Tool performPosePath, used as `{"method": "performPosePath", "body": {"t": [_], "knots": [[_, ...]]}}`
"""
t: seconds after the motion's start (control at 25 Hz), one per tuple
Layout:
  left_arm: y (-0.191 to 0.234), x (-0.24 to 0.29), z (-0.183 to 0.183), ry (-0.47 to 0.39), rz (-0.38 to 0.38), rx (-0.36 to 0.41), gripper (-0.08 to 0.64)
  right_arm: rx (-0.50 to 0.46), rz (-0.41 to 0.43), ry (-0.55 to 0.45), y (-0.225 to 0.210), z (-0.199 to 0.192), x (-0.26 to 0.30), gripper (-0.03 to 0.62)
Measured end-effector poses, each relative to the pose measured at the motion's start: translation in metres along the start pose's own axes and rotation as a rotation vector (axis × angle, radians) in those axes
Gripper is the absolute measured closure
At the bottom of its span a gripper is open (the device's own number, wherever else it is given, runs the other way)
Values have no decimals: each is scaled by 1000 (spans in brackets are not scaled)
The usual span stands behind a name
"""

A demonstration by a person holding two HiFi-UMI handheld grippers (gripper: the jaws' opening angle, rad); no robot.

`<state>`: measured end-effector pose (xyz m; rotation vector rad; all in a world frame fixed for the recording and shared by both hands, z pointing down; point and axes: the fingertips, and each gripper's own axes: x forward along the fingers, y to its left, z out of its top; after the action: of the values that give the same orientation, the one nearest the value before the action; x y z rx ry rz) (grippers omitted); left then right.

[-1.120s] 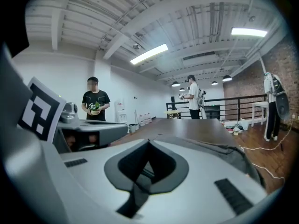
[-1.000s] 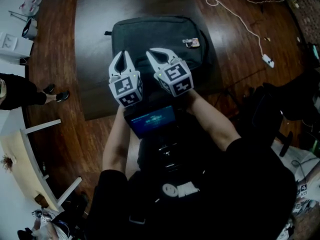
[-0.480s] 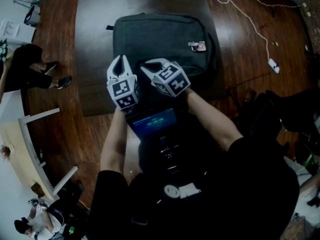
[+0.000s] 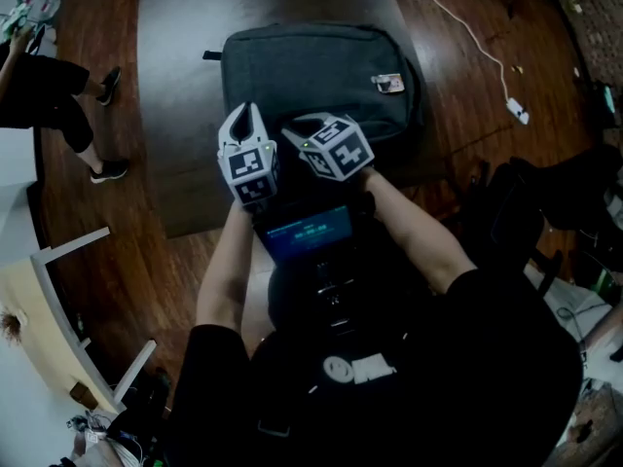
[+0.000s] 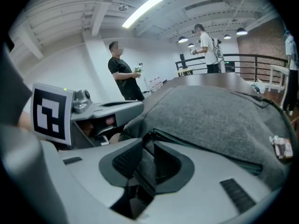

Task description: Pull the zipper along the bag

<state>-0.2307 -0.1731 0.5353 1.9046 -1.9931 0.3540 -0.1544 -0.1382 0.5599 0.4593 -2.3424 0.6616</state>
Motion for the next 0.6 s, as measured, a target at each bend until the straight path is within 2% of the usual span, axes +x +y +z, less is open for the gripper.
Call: {"method": "performPosePath", "body": {"t": [0.4, 0.6], "knots": [[6, 2, -4, -24, -107, -32, 558, 18, -162, 78, 3, 5, 8, 474], [-1, 3, -6, -39, -150, -47, 557, 38, -280, 99, -6, 5, 14, 474]]}}
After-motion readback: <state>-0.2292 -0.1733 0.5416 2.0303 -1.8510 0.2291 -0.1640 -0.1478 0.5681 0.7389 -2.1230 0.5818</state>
